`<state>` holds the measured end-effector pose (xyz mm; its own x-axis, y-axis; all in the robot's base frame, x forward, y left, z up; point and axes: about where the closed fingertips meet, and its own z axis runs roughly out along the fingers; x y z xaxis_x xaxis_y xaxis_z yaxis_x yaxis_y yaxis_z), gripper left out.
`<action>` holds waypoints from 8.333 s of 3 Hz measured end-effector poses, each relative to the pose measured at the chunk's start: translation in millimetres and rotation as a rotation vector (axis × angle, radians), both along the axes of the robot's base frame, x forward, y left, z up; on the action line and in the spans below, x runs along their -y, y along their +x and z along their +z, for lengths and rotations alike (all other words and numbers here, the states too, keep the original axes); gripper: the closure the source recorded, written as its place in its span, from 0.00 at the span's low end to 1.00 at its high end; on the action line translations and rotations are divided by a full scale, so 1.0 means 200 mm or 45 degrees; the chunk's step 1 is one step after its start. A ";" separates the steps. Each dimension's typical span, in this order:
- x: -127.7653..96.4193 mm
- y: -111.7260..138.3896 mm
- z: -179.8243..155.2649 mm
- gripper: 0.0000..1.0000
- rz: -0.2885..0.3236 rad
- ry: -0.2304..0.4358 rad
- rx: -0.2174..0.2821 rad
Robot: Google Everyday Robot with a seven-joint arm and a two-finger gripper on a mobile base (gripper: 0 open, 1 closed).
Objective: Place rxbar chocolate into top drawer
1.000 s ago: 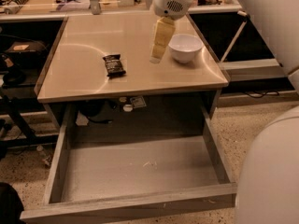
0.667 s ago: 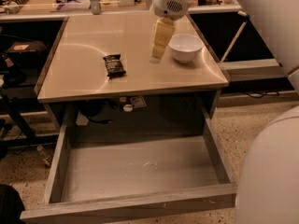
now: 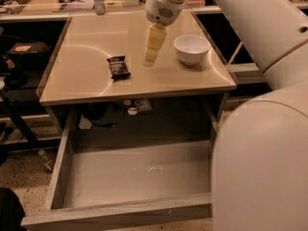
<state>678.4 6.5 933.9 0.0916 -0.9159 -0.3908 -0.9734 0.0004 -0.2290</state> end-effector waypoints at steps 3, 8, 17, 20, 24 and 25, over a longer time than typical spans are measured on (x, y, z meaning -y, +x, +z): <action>-0.26 0.38 -0.24 0.00 0.077 0.013 -0.020; -0.52 0.23 -0.55 0.00 0.202 0.048 -0.212; -0.48 0.31 -0.45 1.00 0.122 0.154 -0.112; -0.38 -0.05 -0.28 1.00 -0.009 0.325 -0.001; -0.24 -0.82 -0.33 1.00 -0.303 0.345 -0.100; -0.23 -0.84 -0.36 1.00 -0.301 0.330 -0.109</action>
Offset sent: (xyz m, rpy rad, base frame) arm 0.0890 0.0310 -0.0323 -0.0567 0.0949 0.0960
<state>511.0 53.2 861.7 -0.1542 -0.7775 -0.6097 -0.9552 0.2751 -0.1093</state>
